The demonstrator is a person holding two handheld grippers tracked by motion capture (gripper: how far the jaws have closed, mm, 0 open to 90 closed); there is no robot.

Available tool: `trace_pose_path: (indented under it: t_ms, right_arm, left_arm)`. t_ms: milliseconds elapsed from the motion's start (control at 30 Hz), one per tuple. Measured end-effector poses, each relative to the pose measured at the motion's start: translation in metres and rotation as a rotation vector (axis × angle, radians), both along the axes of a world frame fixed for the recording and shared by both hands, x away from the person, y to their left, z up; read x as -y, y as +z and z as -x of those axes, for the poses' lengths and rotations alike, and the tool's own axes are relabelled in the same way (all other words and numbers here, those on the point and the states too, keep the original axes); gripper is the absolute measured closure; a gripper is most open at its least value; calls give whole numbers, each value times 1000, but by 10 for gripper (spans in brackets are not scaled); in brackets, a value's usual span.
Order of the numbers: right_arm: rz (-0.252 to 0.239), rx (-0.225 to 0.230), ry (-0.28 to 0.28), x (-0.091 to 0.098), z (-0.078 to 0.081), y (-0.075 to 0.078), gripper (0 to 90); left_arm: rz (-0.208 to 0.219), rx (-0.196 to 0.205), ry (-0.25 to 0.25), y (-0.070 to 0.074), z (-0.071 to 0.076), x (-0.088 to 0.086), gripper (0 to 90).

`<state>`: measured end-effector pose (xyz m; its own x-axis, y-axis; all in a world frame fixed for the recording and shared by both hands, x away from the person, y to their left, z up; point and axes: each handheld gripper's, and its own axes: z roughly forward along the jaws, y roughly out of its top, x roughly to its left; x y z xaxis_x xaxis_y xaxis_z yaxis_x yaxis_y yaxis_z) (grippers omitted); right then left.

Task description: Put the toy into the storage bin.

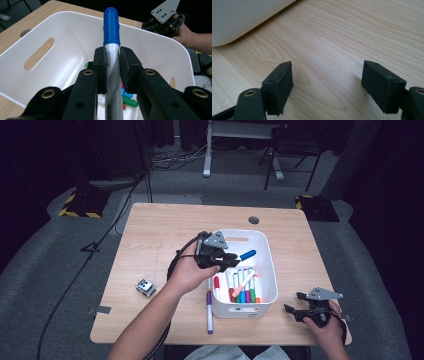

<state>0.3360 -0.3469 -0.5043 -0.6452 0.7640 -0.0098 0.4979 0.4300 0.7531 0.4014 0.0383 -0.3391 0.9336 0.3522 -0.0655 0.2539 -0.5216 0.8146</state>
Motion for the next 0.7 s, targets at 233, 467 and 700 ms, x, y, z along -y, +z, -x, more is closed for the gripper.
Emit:
trace_pose_path:
  t_ms: [233, 467, 700]
  right_arm:
    - [0, -1, 0, 0, 0, 0, 254]
    - [-2, 0, 0, 0, 0, 0, 254]
    - [-1, 0, 0, 0, 0, 0, 254]
  left_arm:
    - [-1, -1, -23, -8, -6, 13, 763]
    - [-4, -12, -20, -20, -9, 13, 763]
    - [-18, -23, -19, -30, -10, 7, 763]
